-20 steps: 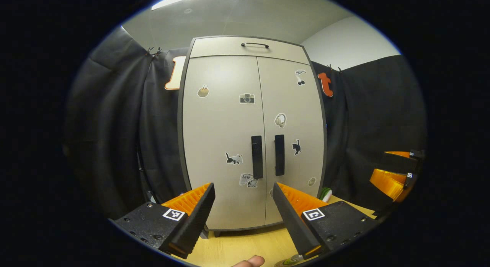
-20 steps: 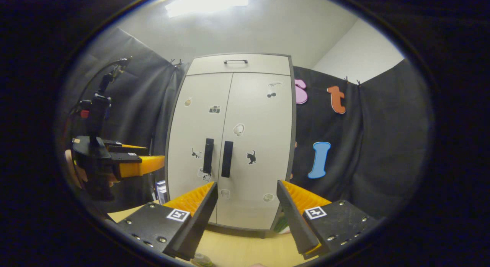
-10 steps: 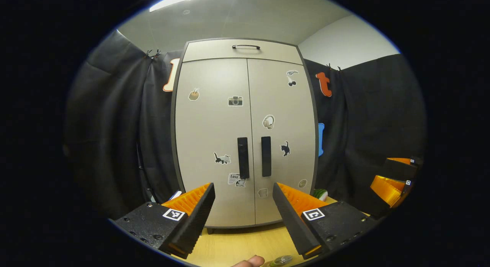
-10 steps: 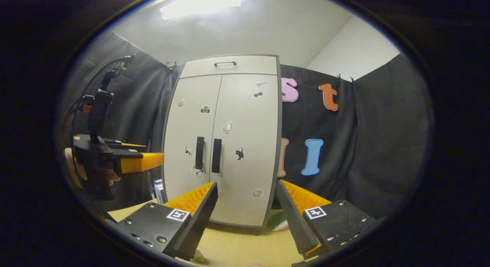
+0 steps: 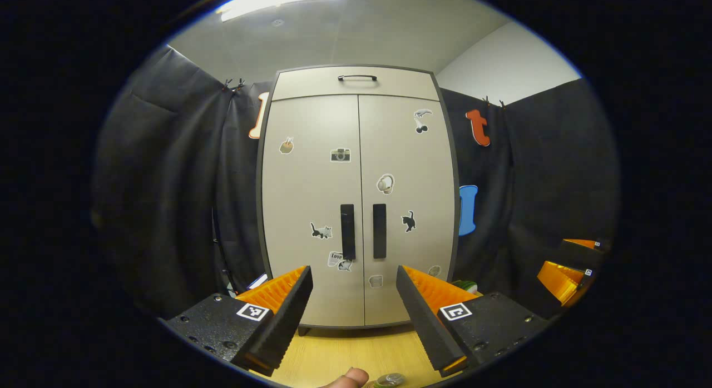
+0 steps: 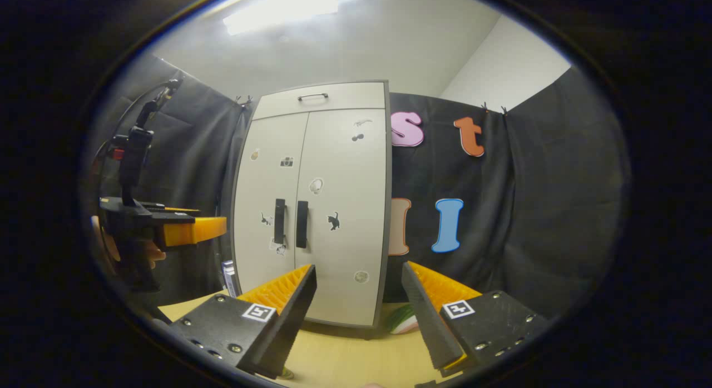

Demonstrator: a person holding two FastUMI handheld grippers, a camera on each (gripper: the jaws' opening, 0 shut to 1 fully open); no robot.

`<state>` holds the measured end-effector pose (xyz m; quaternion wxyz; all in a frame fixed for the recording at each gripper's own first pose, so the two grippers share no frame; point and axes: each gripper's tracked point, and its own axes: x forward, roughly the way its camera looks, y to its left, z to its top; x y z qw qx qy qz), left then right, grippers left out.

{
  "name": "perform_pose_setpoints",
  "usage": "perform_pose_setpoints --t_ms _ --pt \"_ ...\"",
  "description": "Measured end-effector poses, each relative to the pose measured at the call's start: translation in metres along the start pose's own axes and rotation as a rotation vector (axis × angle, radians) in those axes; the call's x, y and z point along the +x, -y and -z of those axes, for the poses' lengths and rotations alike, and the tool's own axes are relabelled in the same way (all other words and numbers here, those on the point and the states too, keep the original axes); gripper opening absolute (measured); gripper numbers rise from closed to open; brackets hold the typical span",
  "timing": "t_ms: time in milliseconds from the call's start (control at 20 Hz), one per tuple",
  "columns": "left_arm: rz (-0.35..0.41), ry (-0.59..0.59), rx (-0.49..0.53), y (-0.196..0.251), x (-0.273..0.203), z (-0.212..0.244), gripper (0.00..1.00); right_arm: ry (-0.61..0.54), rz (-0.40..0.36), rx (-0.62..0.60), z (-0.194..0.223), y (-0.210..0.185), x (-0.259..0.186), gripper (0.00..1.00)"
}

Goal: Grasp the bottle in the cabinet with the left hand and place it on the coaster, then close the right door with the right hand and the left door with the left hand.

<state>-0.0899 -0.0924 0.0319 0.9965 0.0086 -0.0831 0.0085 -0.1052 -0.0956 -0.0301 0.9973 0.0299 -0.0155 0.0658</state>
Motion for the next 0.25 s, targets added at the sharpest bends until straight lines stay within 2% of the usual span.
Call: perform_pose_setpoints --t_ms 150,200,250 --pt "0.009 -0.005 0.022 -0.001 0.002 0.002 0.95 0.006 -0.002 0.009 -0.001 -0.008 0.004 0.93" --pt "0.010 -0.005 0.024 -0.003 0.002 0.003 0.95 0.011 0.003 0.010 -0.002 -0.011 0.006 0.90" --pt "0.008 0.000 0.023 -0.006 0.004 0.002 0.95 0.017 0.008 0.012 -0.004 -0.014 0.009 0.94"
